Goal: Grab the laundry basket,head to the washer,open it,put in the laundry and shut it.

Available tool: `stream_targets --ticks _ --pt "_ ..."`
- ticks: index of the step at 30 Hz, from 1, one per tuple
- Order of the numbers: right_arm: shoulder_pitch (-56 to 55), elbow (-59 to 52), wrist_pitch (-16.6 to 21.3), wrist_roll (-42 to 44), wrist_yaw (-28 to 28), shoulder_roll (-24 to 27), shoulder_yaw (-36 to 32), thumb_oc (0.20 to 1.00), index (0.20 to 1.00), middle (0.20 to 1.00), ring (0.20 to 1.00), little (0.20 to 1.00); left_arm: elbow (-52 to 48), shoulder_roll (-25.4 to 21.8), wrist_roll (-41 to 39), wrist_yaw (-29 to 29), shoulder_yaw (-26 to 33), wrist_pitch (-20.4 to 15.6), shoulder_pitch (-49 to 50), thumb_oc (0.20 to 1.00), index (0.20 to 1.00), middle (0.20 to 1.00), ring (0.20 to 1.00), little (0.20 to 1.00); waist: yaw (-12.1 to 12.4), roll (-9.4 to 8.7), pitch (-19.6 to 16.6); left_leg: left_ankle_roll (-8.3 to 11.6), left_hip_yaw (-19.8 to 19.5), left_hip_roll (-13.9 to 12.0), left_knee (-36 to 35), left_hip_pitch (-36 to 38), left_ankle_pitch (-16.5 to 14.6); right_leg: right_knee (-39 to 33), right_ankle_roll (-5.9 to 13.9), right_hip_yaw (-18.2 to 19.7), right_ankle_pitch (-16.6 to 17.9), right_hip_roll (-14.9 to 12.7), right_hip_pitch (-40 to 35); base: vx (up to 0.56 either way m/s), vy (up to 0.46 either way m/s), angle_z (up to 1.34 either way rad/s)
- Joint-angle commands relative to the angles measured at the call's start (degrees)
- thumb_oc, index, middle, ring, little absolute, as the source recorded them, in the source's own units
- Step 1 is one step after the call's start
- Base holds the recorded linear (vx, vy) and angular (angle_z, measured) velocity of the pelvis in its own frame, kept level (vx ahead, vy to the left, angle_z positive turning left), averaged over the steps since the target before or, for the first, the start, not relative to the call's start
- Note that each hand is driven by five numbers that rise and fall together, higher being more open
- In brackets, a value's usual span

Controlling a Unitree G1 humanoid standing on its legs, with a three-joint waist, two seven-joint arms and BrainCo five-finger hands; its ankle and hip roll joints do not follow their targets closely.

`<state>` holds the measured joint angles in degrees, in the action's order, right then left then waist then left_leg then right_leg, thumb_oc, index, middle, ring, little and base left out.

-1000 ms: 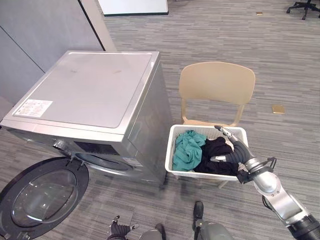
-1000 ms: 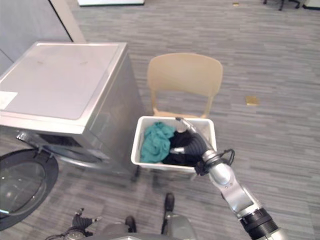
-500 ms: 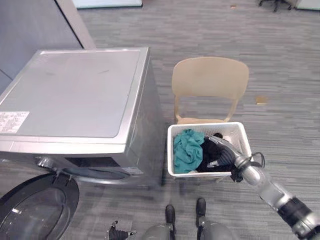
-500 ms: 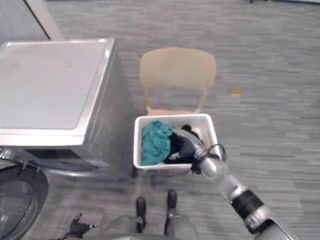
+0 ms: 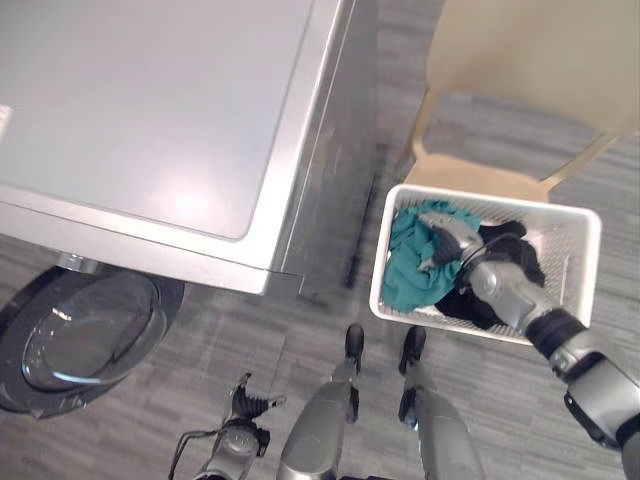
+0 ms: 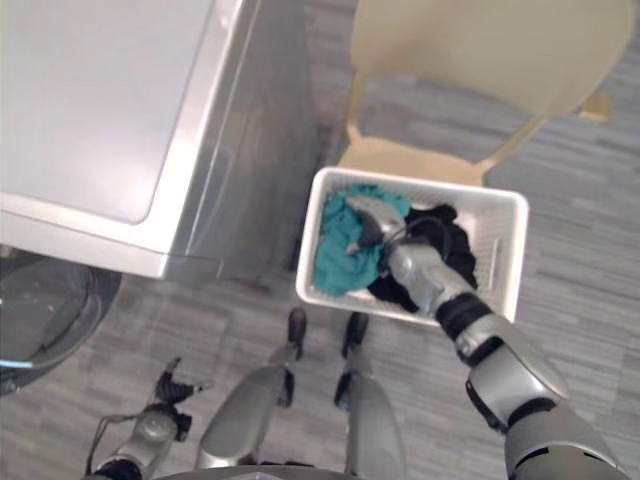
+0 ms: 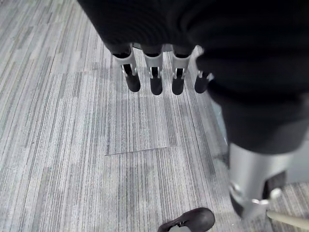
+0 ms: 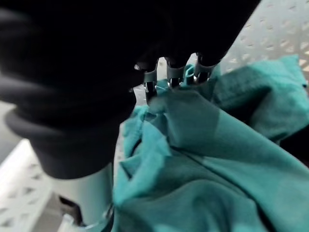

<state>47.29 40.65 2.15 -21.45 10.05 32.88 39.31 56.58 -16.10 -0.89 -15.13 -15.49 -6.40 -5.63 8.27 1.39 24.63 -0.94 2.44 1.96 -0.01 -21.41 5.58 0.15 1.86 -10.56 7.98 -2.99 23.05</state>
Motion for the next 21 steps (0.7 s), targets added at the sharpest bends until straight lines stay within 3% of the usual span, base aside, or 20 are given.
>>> stream_targets --ticks 1,9,10,11,21 --pt "1.21 0.13 0.08 -0.32 3.23 1.05 2.41 1.0 1.0 1.0 1.0 1.0 -0.54 -2.56 -3.18 -1.56 -1.0 -0.72 1.1 1.0 1.0 1.0 1.0 1.0 1.02 -1.28 -1.6 2.7 -0.59 -0.36 5.06 -3.12 -3.76 3.69 5.92 1.97 -6.19 -4.26 -1.49 -0.05 -0.024 0.14" --pt "4.22 8.27 -2.13 -0.68 5.0 -2.53 3.3 1.0 1.0 1.0 1.0 1.0 -2.47 -2.26 -4.65 -2.1 -3.42 -0.65 -2.84 1.0 1.0 1.0 1.0 1.0 2.04 -1.25 0.7 2.59 -2.45 0.07 6.51 -6.63 -3.55 4.02 5.82 1.08 -6.02 -4.31 1.04 -0.02 -0.023 0.13" --pt "3.97 7.98 -2.19 -0.49 5.1 -2.94 3.04 0.476 0.476 0.476 0.476 0.476 -2.43 -2.23 -4.48 -2.34 -3.72 -0.59 -3.08 1.0 1.0 1.0 1.0 1.0 1.99 -1.46 0.68 2.55 -2.58 0.07 6.77 -6.61 -3.76 3.91 5.81 1.09 -5.96 -4.36 0.8 0.0 0.0 0.0" --pt "3.24 6.23 -2.21 0.28 5.38 -3.34 1.95 0.2 0.2 0.2 0.2 0.2 -2.55 -2.31 -4.35 -2.53 -3.73 -0.34 -3.35 1.0 1.0 1.0 1.0 1.0 1.81 -1.81 0.62 2.5 -2.71 0.05 7.01 -6.41 -4.02 3.79 5.86 1.03 -5.9 -4.37 0.43 0.0 0.0 0.0" --pt "-3.31 -8.03 -0.84 4.6 8.64 -1.5 -7.43 0.2 0.2 0.2 0.2 0.2 -4.21 -1.71 -4.53 -2.75 -2.21 0.24 -3.07 1.0 1.0 1.0 1.0 1.0 0.51 -2.66 0.14 2.42 -2.61 0.2 5.63 -3.72 -4.15 2.84 6.03 1.26 -5.54 -4.38 -1.84 -0.01 -0.001 0.01"
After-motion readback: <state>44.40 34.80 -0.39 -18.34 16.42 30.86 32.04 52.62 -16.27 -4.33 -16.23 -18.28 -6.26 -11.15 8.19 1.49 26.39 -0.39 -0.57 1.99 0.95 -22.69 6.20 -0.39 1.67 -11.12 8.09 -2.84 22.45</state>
